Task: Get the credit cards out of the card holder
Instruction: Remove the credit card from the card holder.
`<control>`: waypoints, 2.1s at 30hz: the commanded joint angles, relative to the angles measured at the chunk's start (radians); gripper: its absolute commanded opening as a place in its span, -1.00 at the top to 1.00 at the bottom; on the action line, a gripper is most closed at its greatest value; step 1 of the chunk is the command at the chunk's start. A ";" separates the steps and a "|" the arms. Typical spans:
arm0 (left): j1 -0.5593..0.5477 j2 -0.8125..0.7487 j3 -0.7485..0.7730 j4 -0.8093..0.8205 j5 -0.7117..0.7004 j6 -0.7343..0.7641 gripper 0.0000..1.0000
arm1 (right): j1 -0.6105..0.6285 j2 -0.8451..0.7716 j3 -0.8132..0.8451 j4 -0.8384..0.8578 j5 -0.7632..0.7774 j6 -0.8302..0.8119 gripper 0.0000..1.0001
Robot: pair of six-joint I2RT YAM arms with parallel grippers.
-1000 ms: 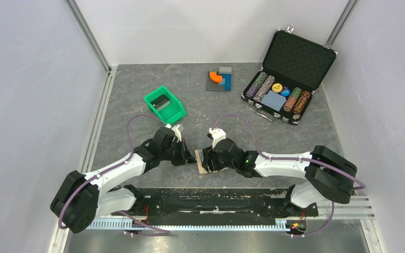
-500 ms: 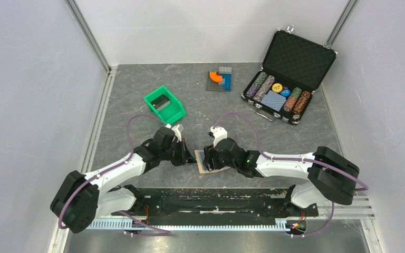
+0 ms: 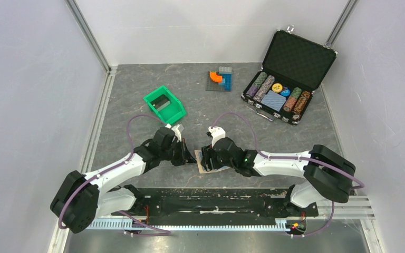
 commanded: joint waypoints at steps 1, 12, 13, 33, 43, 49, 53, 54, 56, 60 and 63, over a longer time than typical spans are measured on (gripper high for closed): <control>-0.005 -0.011 0.003 0.017 0.026 -0.013 0.95 | 0.003 0.015 0.039 0.001 0.005 -0.012 -0.34; -0.005 -0.009 0.006 0.015 0.029 -0.010 0.95 | 0.003 0.034 0.058 -0.042 0.043 -0.018 -0.19; -0.005 -0.009 0.006 0.014 0.029 -0.008 0.95 | 0.005 0.029 0.059 -0.051 0.057 -0.018 -0.17; -0.005 -0.007 0.003 0.014 0.028 -0.009 0.95 | 0.020 -0.059 0.033 -0.047 0.038 -0.086 -0.30; -0.005 -0.021 -0.004 0.014 0.027 -0.011 0.95 | 0.021 0.019 0.044 -0.044 -0.005 -0.065 -0.38; -0.004 -0.018 -0.004 0.013 0.029 -0.010 0.95 | 0.020 0.063 0.049 -0.046 -0.024 -0.060 -0.38; -0.005 -0.017 -0.004 0.014 0.028 -0.008 0.95 | 0.021 0.064 0.059 -0.075 0.022 -0.058 -0.24; -0.005 -0.017 -0.004 0.014 0.027 -0.008 0.95 | 0.020 0.059 0.061 -0.083 0.031 -0.057 -0.22; -0.005 -0.015 -0.004 0.014 0.027 -0.007 0.95 | 0.020 0.046 0.062 -0.093 0.054 -0.057 -0.20; -0.005 -0.012 -0.003 0.014 0.025 -0.007 0.95 | 0.022 0.014 0.058 -0.104 0.086 -0.059 -0.17; -0.005 -0.007 -0.003 0.014 0.026 -0.005 0.95 | 0.022 -0.007 0.055 -0.114 0.100 -0.060 -0.20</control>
